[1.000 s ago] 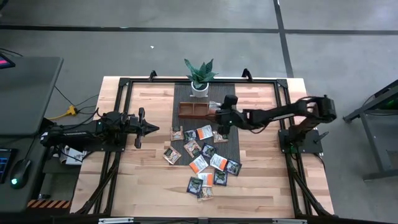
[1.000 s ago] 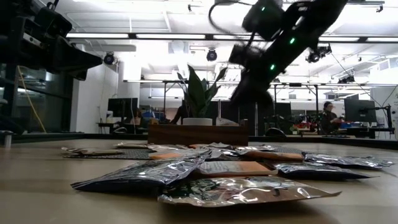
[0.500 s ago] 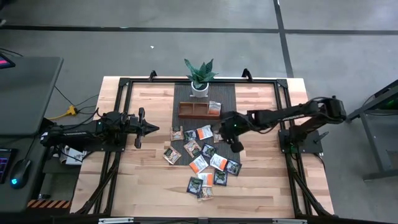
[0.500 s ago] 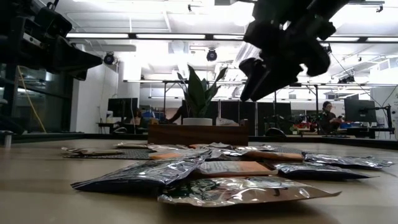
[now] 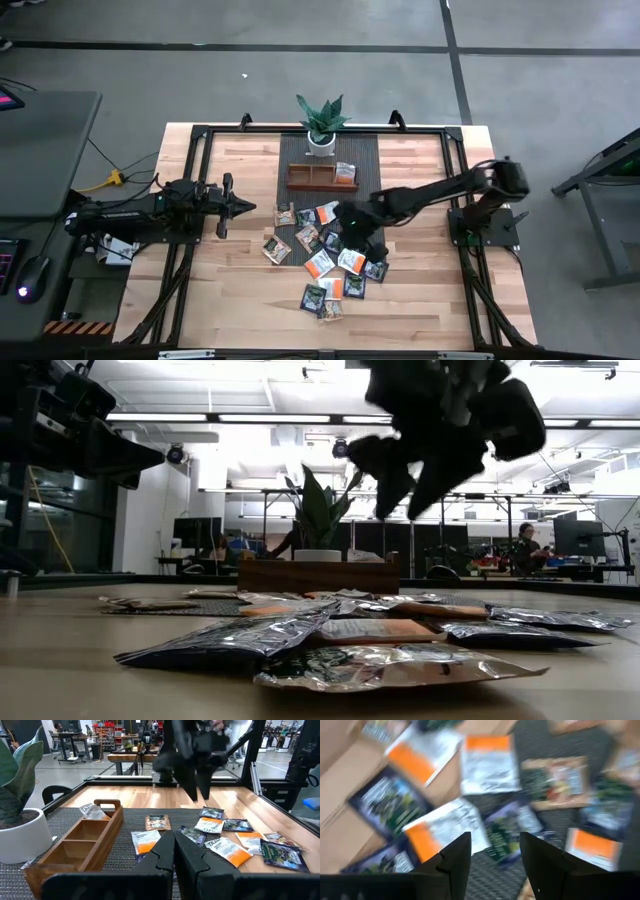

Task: Pick & Place Tea
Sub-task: Put the orange tea bag into the right section of the wooden organizer

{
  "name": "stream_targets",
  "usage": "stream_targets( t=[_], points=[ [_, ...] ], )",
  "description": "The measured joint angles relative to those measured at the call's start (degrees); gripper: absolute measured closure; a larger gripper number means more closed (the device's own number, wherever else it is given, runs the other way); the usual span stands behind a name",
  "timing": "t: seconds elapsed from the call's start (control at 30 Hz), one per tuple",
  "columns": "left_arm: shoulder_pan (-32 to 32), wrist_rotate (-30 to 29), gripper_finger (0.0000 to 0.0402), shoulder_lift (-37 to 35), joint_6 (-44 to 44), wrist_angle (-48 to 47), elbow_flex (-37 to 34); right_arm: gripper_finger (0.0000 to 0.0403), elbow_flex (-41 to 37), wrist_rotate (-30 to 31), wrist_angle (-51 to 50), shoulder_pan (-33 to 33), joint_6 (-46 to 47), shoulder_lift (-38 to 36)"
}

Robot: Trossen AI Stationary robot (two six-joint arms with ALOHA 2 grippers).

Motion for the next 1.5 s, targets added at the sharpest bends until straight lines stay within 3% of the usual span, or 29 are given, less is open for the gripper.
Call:
stream_targets(
  t=[0.23,0.57,1.5],
  points=[
    [0.0,0.0,0.0401,0.0,0.0,0.0,0.0,0.0237,7.7,-2.7,-9.7,2.7,-6.9,8.0],
    [0.0,0.1,0.0401,0.0,0.0,0.0,0.0,0.0237,9.1,-1.2,-5.5,5.6,-15.1,9.9],
    [0.0,0.1,0.0401,0.0,0.0,0.0,0.0,0.0238,9.1,-3.0,-4.8,2.0,-14.4,12.8]
  ],
)
